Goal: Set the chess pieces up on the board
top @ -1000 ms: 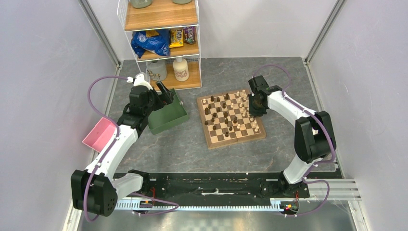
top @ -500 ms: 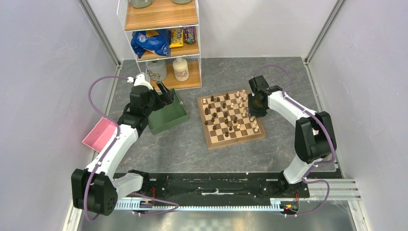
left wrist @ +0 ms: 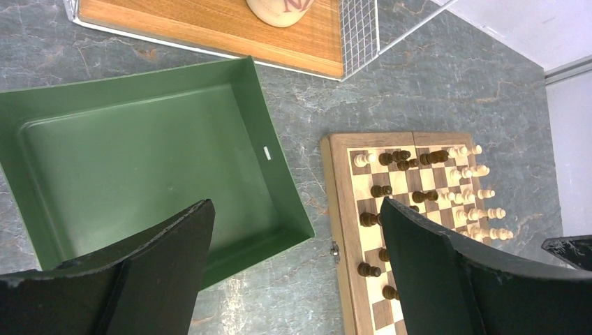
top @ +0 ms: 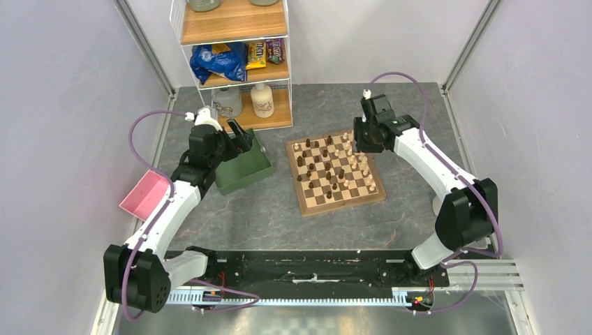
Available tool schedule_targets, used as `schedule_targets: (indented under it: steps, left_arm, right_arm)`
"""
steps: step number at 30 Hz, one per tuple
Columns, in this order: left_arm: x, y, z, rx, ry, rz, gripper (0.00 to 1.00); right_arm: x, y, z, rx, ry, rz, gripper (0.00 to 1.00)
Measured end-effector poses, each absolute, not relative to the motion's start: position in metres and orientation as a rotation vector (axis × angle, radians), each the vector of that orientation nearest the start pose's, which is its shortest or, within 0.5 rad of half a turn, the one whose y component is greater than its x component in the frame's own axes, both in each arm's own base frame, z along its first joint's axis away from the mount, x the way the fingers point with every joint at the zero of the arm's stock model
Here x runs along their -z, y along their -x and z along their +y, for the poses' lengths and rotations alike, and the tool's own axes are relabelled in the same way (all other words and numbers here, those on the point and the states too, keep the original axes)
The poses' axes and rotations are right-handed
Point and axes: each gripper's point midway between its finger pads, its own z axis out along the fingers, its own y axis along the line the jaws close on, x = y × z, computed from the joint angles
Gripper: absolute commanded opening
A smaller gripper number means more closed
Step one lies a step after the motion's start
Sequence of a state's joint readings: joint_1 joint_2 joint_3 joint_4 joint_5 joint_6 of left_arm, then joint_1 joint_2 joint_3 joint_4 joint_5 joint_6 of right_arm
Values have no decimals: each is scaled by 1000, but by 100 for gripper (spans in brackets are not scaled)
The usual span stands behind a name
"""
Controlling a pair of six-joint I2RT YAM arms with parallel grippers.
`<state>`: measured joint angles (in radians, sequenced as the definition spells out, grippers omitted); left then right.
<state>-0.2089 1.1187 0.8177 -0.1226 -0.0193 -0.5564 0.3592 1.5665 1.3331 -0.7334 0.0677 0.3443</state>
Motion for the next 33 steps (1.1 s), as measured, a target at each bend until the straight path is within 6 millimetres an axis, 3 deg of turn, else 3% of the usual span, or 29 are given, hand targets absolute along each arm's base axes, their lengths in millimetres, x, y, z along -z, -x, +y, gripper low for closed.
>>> schedule_targets:
  steps: [6, 15, 19, 25, 33]
  left_arm:
    - [-199, -357, -95, 469, 363, 1997, 96]
    - [-199, -357, -94, 467, 365, 1998, 96]
    - [-198, -357, -93, 463, 369, 1997, 96]
    - [-199, -358, -92, 460, 373, 1995, 96]
    - [-199, -358, -92, 460, 373, 1994, 96]
  right_arm:
    - [-146, -368, 181, -240, 108, 2561, 49]
    - [-130, -390, 280, -328, 318, 2557, 49]
    - [-131, -405, 312, -360, 366, 2525, 49]
    - [-125, -432, 338, -364, 409, 2484, 47]
    - [-84, -443, 345, -294, 473, 2532, 44]
